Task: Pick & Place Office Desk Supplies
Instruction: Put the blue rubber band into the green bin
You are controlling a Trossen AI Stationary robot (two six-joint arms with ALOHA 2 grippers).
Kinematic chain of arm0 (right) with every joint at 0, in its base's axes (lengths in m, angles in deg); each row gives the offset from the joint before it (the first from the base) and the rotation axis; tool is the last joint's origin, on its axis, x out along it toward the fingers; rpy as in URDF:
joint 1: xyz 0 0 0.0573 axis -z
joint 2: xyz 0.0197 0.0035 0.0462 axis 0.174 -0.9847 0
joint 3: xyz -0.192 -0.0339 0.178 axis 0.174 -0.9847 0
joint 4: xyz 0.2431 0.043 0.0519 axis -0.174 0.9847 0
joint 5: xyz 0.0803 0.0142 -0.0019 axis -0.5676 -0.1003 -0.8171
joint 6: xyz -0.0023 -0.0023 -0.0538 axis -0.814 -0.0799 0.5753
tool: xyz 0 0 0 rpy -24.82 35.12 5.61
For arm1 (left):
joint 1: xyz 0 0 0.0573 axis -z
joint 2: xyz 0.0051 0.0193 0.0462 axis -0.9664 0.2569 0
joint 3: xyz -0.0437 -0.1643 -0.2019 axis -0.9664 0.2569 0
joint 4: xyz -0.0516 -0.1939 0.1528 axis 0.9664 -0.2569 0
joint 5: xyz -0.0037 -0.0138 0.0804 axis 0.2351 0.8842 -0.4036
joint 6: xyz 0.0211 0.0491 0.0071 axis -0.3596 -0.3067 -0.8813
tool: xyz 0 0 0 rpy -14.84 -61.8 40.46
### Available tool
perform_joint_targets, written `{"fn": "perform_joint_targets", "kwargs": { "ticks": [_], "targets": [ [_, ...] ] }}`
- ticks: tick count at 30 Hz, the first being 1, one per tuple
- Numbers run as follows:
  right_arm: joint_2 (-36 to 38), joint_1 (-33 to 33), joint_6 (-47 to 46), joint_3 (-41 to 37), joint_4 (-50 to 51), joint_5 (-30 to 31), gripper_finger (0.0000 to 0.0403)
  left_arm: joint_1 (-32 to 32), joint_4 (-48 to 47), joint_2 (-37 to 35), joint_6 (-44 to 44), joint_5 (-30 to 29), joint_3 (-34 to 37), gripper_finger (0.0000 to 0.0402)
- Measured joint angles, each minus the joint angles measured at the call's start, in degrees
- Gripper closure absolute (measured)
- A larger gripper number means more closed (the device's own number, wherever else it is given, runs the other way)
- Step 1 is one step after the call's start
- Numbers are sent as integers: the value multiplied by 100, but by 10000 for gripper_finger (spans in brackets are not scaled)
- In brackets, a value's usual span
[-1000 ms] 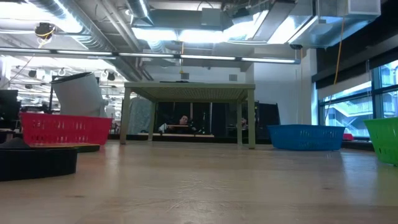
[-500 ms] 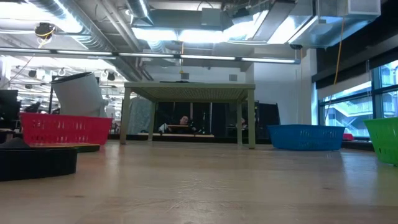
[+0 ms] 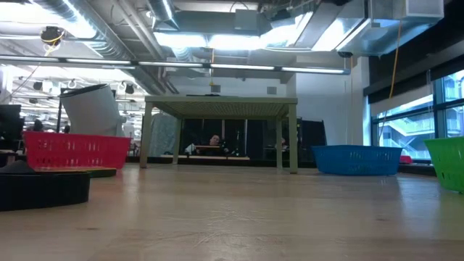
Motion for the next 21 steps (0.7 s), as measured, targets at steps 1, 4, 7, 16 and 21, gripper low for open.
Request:
{"fn": "perform_joint_targets", "kwargs": {
  "ticks": [1, 4, 7, 16, 21],
  "targets": [
    [2, 0, 0, 0, 8, 1, 250, 15, -15, 0, 0, 15, 0, 398],
    [2, 0, 0, 0, 22, 12, 250, 33, -55, 0, -2, 15, 0, 398],
    [2, 0, -2, 0, 21, 45, 250, 37, -54, 0, -2, 15, 0, 398],
    [2, 0, -17, 0, 239, 479, 250, 119, -356, -2, 107, 671, 2, 398],
    [2, 0, -17, 0, 236, 498, 250, 188, -365, -2, 103, 635, 2, 398]
  ]
}}
